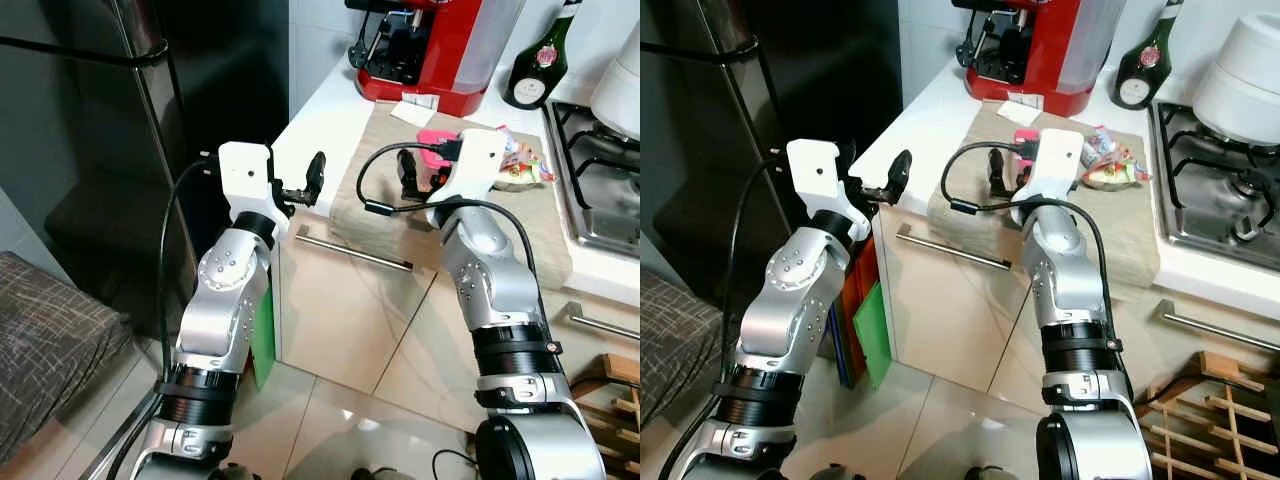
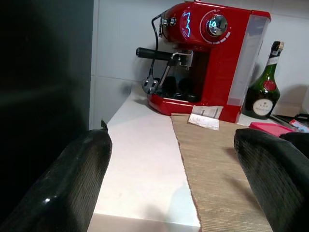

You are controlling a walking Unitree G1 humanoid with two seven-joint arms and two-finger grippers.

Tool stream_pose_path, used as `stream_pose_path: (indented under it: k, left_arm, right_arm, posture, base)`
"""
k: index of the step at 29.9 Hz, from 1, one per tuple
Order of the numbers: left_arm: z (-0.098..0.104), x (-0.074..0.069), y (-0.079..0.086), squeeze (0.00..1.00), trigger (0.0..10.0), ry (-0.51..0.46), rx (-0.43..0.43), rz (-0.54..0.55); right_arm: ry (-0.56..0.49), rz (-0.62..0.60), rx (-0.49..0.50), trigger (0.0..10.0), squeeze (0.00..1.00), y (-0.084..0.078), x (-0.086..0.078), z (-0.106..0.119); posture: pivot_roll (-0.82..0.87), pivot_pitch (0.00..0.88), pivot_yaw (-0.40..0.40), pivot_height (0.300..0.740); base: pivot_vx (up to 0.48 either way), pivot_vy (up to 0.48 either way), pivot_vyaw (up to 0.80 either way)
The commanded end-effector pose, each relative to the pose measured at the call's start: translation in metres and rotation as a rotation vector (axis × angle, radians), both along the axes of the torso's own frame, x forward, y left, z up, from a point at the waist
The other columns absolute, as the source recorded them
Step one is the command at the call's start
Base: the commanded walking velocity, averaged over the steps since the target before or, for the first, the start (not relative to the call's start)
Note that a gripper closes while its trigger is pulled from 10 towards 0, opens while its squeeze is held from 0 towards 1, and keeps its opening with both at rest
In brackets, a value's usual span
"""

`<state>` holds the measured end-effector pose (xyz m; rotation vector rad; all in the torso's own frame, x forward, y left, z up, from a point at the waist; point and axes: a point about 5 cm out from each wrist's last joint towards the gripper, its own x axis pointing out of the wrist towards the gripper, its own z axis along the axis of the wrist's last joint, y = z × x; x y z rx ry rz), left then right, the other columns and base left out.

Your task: Restocking fridge

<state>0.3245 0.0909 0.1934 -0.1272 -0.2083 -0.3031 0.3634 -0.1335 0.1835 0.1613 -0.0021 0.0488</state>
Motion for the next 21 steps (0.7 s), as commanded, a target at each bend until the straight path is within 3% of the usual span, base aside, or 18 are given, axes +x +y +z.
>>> stream_pose_path:
  k: [1, 21]
  left_arm:
    - [0.006, -0.002, -0.001, 0.0, 10.0, -0.023, -0.002, -0.011]
    - [0.005, -0.003, -0.002, 0.0, 10.0, -0.02, 0.001, -0.018]
  right_arm:
    - [0.003, -0.034, -0.008, 10.0, 0.0, -0.003, 0.003, 0.0]
    - [-0.127, -0.105, -0.016, 10.0, 0.0, -0.01, 0.005, 0.018]
  posture:
    - [0.04, 0.0, -0.022, 0.74]
    - [0.04, 0.0, -0.025, 0.74]
  base:
    - [0.0, 0.0, 0.0]
    - [0.0, 0.0, 0.0]
